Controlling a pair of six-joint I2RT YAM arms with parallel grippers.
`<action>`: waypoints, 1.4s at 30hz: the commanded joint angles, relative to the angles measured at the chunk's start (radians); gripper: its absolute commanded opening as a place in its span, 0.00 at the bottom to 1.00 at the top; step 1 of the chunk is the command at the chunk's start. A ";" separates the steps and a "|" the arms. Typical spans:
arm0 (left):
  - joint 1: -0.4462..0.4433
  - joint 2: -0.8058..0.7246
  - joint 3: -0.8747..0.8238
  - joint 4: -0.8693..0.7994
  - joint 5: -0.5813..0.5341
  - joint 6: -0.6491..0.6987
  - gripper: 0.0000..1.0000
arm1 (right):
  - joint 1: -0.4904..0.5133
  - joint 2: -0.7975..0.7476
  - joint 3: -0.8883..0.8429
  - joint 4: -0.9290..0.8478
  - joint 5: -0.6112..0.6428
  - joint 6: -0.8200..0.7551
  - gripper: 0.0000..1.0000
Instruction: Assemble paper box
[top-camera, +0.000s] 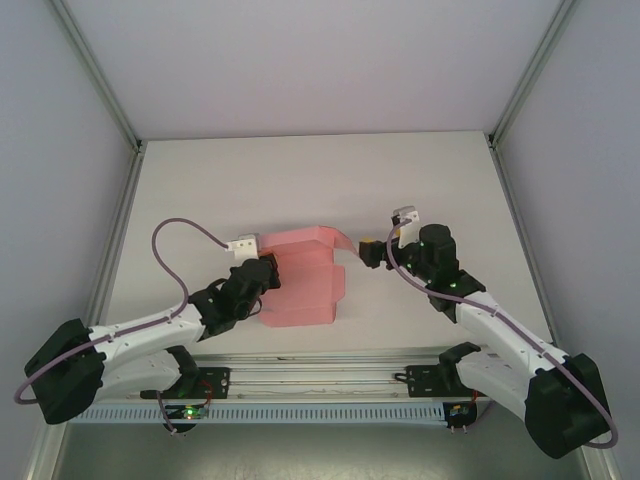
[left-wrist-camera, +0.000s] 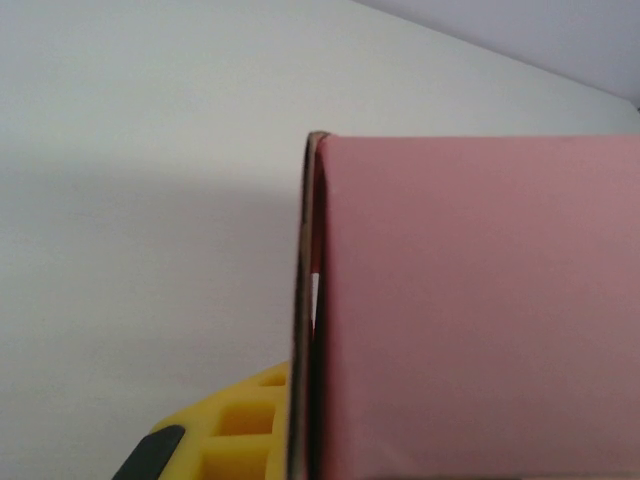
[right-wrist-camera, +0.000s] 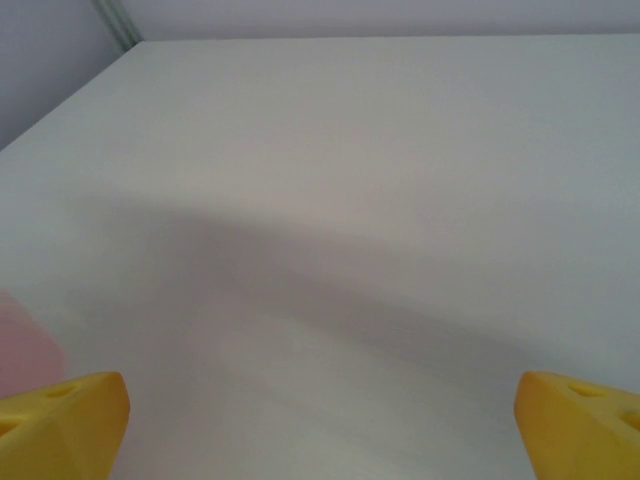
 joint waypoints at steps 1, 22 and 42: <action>-0.010 0.018 0.027 0.029 -0.012 0.014 0.00 | 0.037 0.008 0.034 0.045 -0.064 -0.023 0.98; -0.011 0.079 0.058 0.023 -0.002 0.007 0.00 | 0.194 0.150 0.092 0.116 -0.060 -0.013 0.98; -0.009 -0.043 0.005 0.036 -0.182 -0.075 0.00 | 0.173 -0.146 -0.113 0.209 -0.181 0.510 0.96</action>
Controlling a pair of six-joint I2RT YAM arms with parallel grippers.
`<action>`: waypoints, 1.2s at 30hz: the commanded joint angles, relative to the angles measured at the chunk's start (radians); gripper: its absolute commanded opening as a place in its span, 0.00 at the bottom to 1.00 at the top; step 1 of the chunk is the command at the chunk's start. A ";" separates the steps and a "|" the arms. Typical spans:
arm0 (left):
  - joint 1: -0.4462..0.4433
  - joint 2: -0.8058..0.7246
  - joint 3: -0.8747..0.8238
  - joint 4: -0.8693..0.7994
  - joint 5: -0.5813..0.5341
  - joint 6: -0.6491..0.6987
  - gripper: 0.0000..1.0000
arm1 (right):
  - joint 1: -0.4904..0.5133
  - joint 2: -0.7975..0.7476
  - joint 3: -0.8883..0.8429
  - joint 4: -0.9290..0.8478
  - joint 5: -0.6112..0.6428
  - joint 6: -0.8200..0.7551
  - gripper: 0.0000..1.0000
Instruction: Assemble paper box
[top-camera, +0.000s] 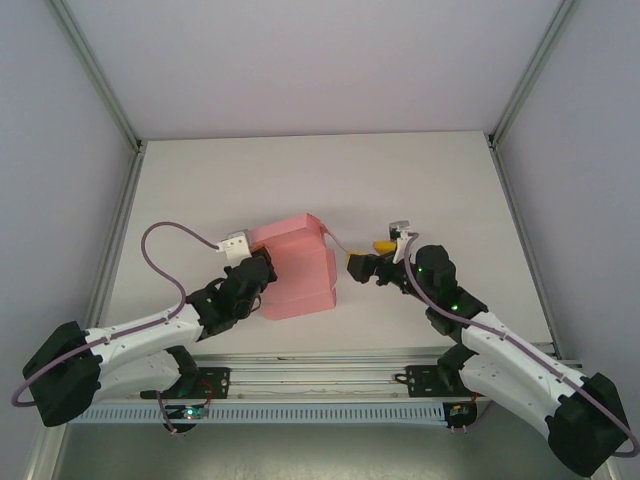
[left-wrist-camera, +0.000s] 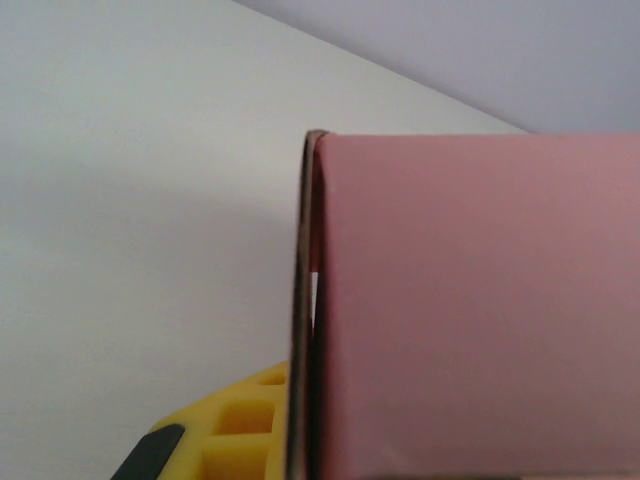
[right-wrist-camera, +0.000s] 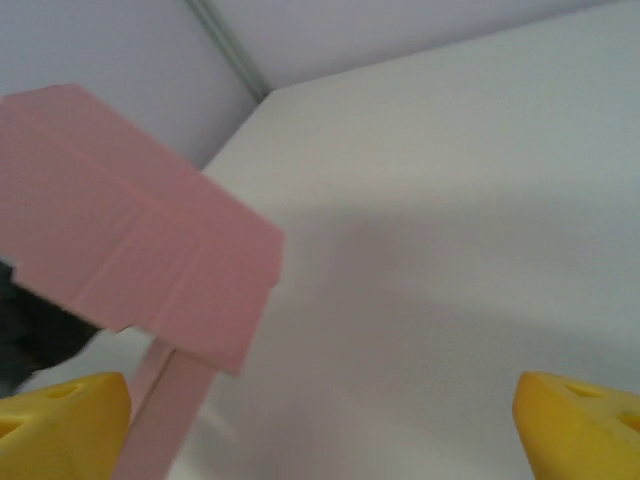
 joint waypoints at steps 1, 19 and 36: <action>-0.009 -0.015 0.000 0.037 -0.055 -0.003 0.00 | -0.003 0.038 -0.017 0.161 -0.177 0.189 0.95; -0.009 0.032 0.021 0.155 -0.041 0.015 0.00 | 0.038 0.219 -0.025 0.365 -0.292 0.326 0.45; 0.005 0.006 -0.012 0.260 -0.026 0.010 0.00 | -0.029 0.230 -0.086 0.622 -0.403 0.632 0.00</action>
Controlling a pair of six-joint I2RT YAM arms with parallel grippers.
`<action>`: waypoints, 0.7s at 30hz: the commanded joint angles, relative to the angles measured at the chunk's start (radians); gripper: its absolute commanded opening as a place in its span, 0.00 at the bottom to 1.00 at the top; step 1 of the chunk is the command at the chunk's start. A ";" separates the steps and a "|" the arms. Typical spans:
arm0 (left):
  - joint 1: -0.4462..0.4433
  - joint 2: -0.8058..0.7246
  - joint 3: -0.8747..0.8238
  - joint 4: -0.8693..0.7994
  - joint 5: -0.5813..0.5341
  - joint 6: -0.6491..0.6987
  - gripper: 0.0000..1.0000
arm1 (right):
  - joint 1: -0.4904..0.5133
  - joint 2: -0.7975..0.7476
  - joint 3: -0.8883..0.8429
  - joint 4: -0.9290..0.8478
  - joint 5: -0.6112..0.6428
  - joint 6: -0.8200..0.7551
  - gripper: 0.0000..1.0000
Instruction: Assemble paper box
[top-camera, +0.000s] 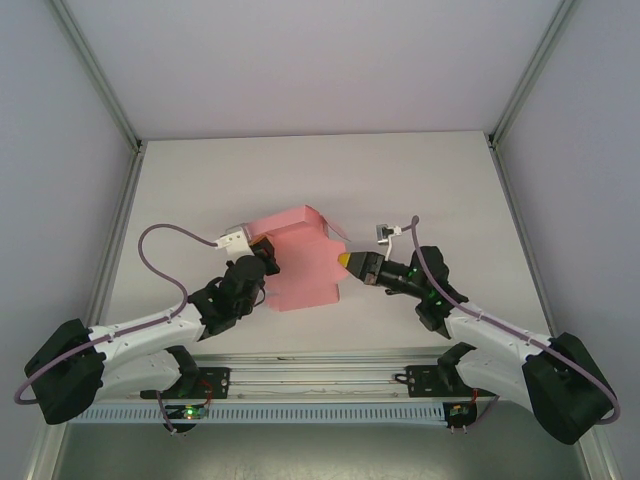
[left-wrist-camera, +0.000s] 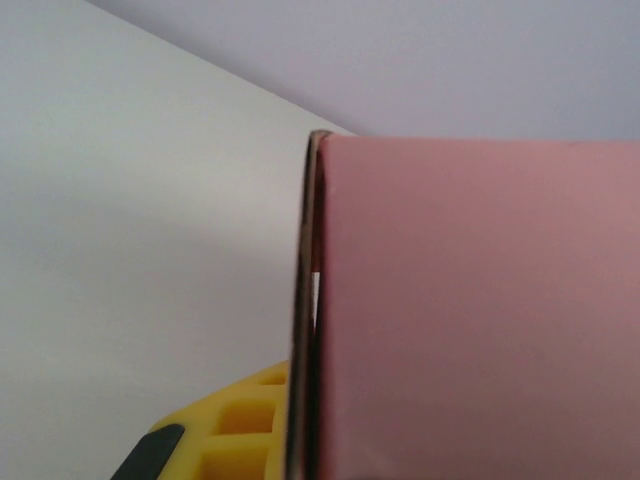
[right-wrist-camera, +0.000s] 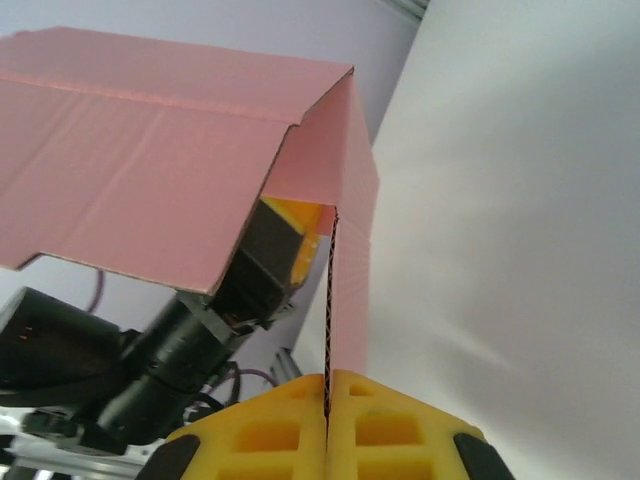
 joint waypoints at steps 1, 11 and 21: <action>0.004 -0.013 -0.008 0.076 -0.005 -0.011 0.00 | -0.010 0.009 0.000 0.137 -0.068 0.114 0.00; 0.009 -0.050 -0.007 0.042 0.005 -0.001 0.00 | -0.058 -0.037 0.060 -0.278 -0.001 -0.096 0.46; 0.010 -0.097 -0.014 -0.110 0.032 0.050 0.00 | -0.100 -0.451 0.113 -0.675 0.438 -0.527 0.77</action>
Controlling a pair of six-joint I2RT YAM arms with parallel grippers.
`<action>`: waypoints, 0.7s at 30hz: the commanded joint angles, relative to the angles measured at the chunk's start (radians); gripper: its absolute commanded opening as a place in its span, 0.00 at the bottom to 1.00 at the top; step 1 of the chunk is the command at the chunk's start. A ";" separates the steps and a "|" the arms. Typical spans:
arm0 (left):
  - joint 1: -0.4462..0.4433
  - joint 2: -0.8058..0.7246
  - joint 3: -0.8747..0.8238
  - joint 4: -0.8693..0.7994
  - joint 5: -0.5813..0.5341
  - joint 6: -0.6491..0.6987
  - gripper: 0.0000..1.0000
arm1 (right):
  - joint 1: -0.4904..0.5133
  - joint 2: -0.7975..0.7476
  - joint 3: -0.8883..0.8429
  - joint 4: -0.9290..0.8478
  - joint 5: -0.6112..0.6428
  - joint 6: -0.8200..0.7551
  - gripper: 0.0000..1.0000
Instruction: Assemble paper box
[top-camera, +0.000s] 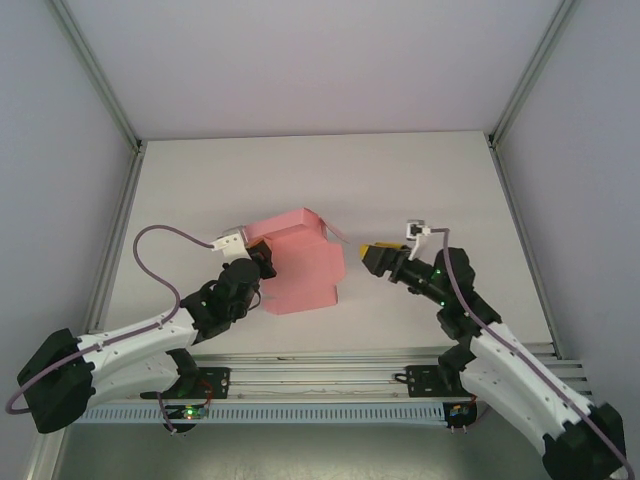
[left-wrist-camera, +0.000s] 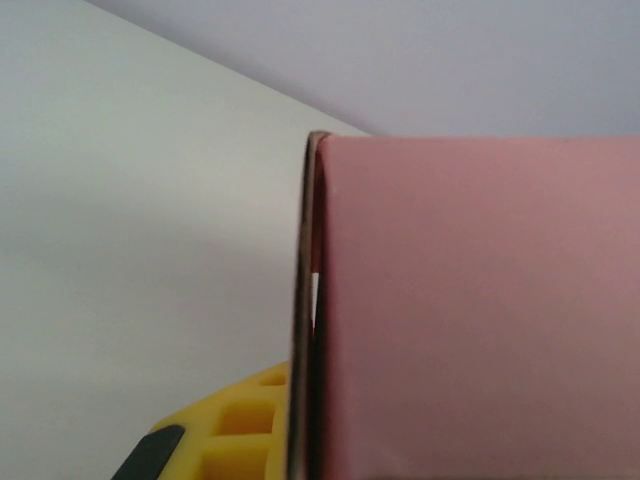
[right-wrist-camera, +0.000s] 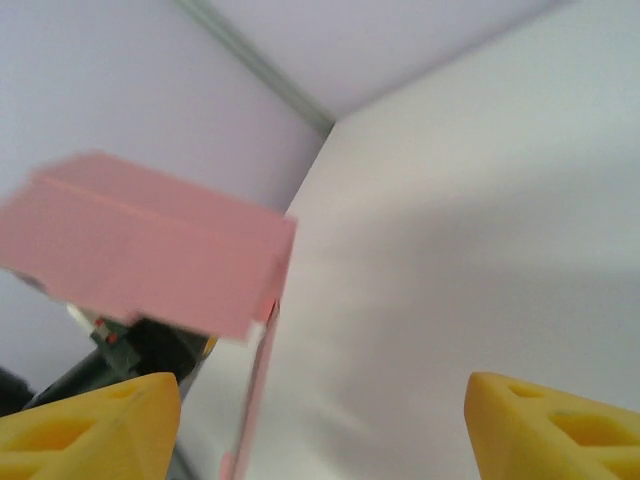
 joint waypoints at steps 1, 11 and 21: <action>0.008 -0.024 0.001 -0.033 0.015 0.040 0.00 | -0.019 -0.075 0.044 -0.164 0.236 -0.195 0.78; 0.009 -0.030 -0.005 -0.035 0.067 0.077 0.00 | -0.041 0.133 0.187 -0.203 0.173 -0.444 0.85; 0.008 -0.005 -0.013 0.016 0.132 0.119 0.00 | -0.038 0.375 0.268 -0.085 -0.025 -0.490 0.98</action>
